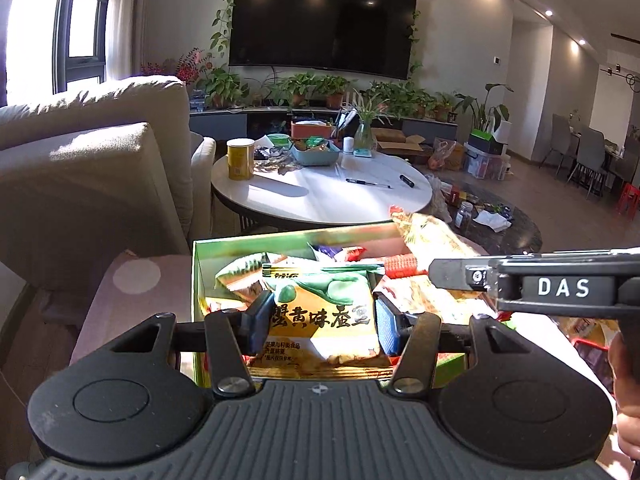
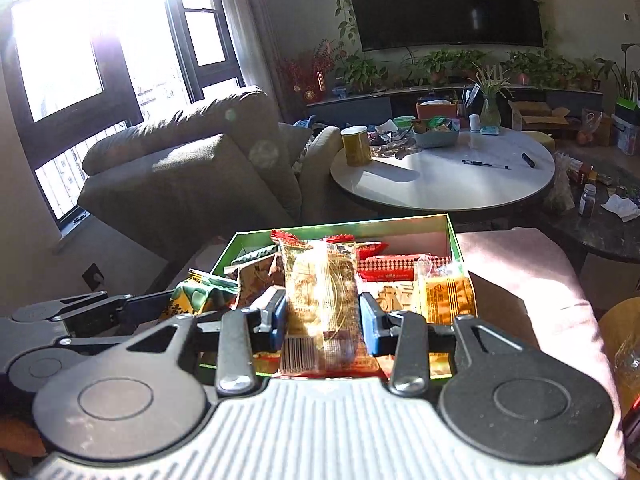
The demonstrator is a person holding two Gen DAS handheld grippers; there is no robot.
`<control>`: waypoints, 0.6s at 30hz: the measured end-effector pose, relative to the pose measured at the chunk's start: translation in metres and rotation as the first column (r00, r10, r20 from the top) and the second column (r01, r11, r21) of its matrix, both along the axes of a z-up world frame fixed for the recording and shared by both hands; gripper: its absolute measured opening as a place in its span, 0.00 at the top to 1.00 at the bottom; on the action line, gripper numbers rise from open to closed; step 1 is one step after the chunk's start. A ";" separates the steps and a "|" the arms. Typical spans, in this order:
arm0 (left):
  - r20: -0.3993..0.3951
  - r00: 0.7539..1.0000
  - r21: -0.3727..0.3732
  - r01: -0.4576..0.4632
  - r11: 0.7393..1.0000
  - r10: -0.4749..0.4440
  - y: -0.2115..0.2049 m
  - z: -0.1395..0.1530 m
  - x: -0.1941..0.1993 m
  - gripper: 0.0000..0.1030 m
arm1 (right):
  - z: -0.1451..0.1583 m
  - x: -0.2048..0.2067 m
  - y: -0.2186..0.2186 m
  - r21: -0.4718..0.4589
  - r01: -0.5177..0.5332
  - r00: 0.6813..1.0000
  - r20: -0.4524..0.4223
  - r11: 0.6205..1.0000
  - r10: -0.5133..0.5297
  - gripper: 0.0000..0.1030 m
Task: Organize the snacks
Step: 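Carry both bags over the green box and lower them in, then open both grippers to release the bags into the box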
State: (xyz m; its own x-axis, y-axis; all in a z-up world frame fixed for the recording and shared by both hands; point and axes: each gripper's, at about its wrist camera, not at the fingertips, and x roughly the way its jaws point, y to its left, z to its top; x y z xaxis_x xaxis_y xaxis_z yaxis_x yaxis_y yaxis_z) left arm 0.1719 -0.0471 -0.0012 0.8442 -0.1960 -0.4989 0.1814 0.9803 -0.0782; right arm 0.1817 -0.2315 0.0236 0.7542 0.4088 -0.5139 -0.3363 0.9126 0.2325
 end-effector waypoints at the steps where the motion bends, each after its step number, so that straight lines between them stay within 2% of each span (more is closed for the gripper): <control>1: 0.001 1.000 -0.003 -0.003 1.000 0.003 0.000 0.001 0.007 0.52 | 0.002 0.005 0.000 0.005 0.005 1.000 0.003 1.000 -0.005 0.29; 4: 0.000 1.000 -0.013 -0.007 1.000 0.007 0.001 0.004 0.025 0.52 | 0.006 0.023 0.001 0.021 0.016 1.000 0.000 1.000 -0.016 0.29; 9: -0.012 1.000 0.020 -0.026 0.999 0.026 0.002 0.001 0.050 0.52 | 0.002 0.053 0.006 0.048 0.015 0.999 -0.045 0.999 -0.012 0.29; 18: -0.059 0.998 0.031 -0.033 0.999 0.035 0.007 -0.015 0.074 0.52 | -0.016 0.078 0.016 0.052 0.005 0.996 -0.093 0.999 0.000 0.29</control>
State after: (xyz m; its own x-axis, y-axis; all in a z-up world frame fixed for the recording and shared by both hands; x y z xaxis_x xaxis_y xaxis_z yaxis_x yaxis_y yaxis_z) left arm 0.2463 -0.0402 -0.0162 0.8185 -0.1518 -0.5541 0.1437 0.9879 -0.0584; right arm 0.2595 -0.2150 0.0078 0.7049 0.4355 -0.5599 -0.3090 0.8990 0.3103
